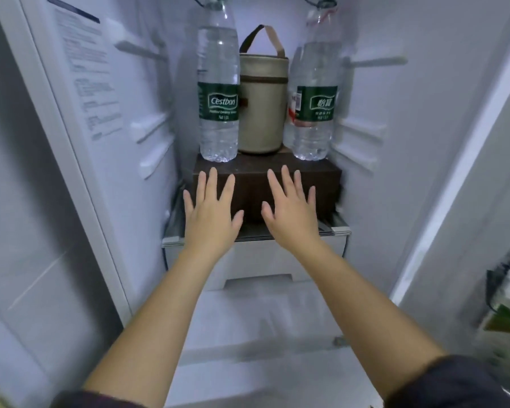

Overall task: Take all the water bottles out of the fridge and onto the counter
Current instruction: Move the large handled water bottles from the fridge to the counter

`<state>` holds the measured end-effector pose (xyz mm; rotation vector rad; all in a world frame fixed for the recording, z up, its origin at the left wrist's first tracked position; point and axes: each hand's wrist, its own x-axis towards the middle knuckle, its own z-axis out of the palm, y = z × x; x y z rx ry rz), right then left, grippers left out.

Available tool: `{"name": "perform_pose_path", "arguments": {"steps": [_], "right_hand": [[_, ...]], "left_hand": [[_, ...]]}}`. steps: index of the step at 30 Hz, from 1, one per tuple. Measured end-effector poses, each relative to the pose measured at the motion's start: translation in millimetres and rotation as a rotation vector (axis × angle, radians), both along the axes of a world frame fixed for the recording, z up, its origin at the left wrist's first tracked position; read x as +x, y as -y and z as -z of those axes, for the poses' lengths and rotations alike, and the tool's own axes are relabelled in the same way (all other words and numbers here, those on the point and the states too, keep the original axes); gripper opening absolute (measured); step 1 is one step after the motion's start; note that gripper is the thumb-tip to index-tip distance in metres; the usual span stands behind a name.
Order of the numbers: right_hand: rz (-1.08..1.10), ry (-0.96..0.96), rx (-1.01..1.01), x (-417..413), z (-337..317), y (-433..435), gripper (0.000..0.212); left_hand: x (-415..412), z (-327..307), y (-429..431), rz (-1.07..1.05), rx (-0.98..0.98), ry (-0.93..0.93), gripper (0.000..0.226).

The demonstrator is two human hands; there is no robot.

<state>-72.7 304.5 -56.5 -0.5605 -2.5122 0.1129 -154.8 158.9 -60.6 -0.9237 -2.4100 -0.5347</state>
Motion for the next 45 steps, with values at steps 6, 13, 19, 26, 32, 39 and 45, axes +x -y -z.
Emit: {"name": "perform_pose_path", "arguments": {"steps": [6, 13, 19, 26, 32, 39, 45], "right_hand": [[0.011, 0.035, 0.062, -35, -34, -22, 0.062], [0.028, 0.194, 0.002, -77, -60, -44, 0.063], [0.037, 0.224, -0.011, -86, -52, -54, 0.065], [0.052, 0.22, 0.004, -91, -48, -57, 0.065], [0.065, 0.194, 0.013, -95, -45, -58, 0.064], [0.065, 0.2, 0.002, -92, -47, -56, 0.064], [0.053, 0.209, -0.019, -91, -48, -56, 0.065]], "left_hand": [[-31, 2, -17, -0.077, -0.058, -0.009, 0.081], [-34, -3, -12, -0.071, -0.049, -0.09, 0.066], [-55, -54, -23, -0.056, 0.353, 0.039, 0.05], [-123, -103, -63, -0.015, 0.551, 0.52, 0.111], [-149, -101, -82, 0.029, 0.65, 0.549, 0.106], [-140, -97, -70, 0.04, 0.614, 0.516, 0.096], [-110, -92, -49, 0.076, 0.588, 0.496, 0.094]]}}
